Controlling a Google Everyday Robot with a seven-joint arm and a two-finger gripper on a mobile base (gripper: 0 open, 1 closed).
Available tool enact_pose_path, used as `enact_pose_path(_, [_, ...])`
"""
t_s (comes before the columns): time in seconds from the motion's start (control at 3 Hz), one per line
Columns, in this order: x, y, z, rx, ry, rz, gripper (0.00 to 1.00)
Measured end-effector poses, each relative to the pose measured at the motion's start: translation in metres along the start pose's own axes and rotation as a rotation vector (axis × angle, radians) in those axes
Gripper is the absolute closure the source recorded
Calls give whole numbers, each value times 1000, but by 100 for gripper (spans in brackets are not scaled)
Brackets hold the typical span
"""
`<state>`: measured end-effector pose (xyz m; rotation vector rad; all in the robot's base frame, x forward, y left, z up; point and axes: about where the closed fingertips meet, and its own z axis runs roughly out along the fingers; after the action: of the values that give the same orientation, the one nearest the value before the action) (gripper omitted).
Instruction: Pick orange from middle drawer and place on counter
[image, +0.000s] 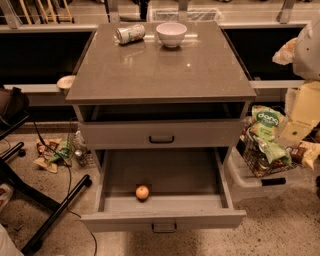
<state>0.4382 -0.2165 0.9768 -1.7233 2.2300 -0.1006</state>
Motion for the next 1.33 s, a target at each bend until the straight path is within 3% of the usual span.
enact_pose_path(0.33, [0,0,0,0,0,0,0])
enact_pose_path(0.67, [-2,0,22,40,-38,60,0])
enact_pose_path(1.33, [-3,1,21,46,-34,77,0])
